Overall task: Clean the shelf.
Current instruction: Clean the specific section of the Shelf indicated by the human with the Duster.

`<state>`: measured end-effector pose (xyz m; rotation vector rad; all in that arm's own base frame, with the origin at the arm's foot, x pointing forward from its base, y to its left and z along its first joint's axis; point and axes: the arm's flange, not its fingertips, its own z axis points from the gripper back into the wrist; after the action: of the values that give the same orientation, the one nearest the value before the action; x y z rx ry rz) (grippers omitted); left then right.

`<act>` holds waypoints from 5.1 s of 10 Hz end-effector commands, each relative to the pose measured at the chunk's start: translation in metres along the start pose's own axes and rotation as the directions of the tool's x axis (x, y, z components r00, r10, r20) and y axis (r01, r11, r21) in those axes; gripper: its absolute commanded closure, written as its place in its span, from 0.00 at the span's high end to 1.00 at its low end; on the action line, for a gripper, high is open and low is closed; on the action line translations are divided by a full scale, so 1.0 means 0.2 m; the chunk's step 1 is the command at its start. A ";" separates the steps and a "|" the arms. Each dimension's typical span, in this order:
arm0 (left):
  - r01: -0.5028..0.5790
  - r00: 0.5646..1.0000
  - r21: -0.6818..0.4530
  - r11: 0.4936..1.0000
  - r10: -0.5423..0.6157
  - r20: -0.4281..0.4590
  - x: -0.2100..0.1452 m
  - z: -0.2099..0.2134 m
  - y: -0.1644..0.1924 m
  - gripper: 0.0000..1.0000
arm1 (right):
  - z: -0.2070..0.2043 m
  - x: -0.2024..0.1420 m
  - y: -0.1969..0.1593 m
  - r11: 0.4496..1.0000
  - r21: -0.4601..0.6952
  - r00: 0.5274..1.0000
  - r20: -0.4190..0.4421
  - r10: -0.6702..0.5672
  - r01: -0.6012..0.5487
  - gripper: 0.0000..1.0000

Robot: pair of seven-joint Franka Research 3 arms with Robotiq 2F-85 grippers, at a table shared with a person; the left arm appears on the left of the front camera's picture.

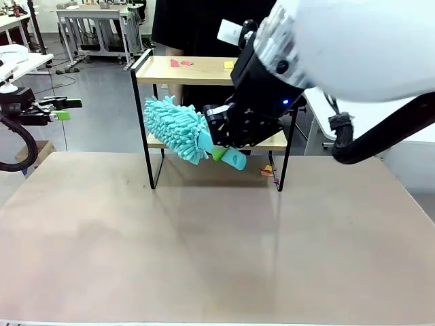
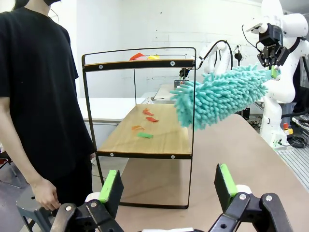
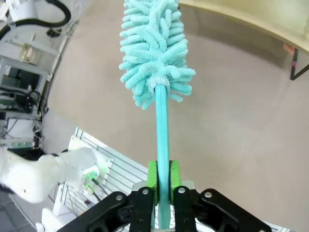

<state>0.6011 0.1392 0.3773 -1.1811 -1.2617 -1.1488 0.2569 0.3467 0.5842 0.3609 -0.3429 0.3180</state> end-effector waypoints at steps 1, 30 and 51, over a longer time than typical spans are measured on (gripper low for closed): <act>0.013 1.000 0.000 1.000 -0.013 -0.008 0.01 0.00 -0.01 1.00 | -0.08 0.09 0.09 0.995 -0.055 0.993 0.078 -0.084 0.089 0.13; 0.013 1.000 0.000 1.000 -0.013 -0.008 0.01 0.00 -0.01 1.00 | -0.89 0.56 0.42 0.926 -0.189 0.938 0.184 -0.293 0.326 0.13; 0.013 1.000 0.000 1.000 -0.013 -0.008 0.01 0.00 -0.01 1.00 | -0.36 0.48 -0.86 0.782 -0.502 0.925 0.111 -0.364 0.369 0.13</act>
<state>0.6011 0.1392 0.3772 -1.1810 -1.2616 -1.1489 0.4376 0.2580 0.5054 -0.0907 -0.3190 -0.1941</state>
